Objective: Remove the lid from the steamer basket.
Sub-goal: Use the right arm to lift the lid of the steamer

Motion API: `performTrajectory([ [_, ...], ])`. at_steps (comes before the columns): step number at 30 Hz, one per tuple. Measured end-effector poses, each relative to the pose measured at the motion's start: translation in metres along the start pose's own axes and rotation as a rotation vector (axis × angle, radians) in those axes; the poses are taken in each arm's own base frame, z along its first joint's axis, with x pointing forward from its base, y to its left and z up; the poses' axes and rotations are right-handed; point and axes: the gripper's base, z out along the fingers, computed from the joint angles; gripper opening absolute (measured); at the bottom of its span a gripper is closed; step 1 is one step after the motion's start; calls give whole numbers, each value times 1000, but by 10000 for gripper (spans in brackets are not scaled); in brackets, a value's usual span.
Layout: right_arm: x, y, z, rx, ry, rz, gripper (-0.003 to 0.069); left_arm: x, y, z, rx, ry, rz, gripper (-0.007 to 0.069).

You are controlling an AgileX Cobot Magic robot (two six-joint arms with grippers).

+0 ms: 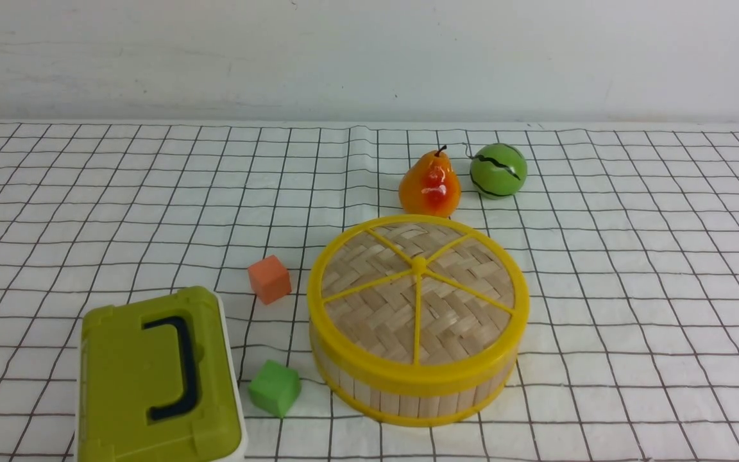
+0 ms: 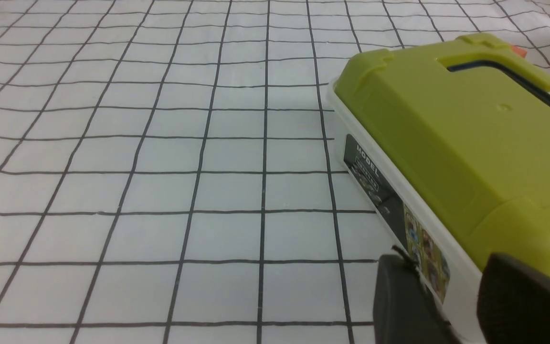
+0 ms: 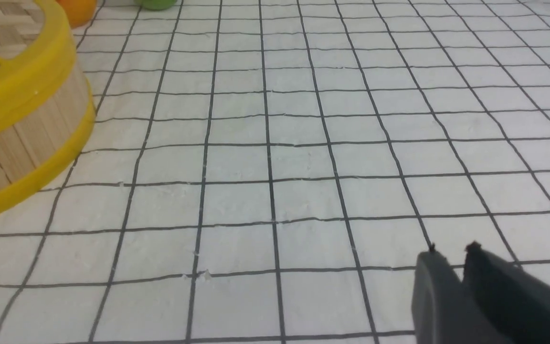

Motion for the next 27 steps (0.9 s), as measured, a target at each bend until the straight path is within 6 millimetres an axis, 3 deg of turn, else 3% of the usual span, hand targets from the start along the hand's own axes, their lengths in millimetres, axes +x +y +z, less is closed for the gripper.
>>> performTrajectory([
  [3,0,3,0,-35,3,99,92,0,0,0,0,0,0,239],
  [4,0,8,0,-91,11,274,93,0,0,0,0,0,0,239],
  [5,0,8,0,-91,12,279,93,0,0,0,0,0,0,239],
  [8,-1,21,-2,-231,69,765,93,0,0,0,0,0,0,239],
  [11,-5,26,-3,-310,80,1006,96,0,0,0,0,0,0,239],
  [13,-7,26,-3,-313,50,998,97,0,0,0,0,0,0,239],
  [23,-14,24,-5,-298,-42,613,105,0,0,0,0,0,0,239],
  [25,-28,27,-13,-325,-76,495,106,0,0,0,0,0,0,239],
  [26,-49,31,-22,-346,-111,391,106,0,0,0,0,0,0,239],
  [27,-58,33,-25,-349,-118,347,106,0,0,0,0,0,0,239],
])
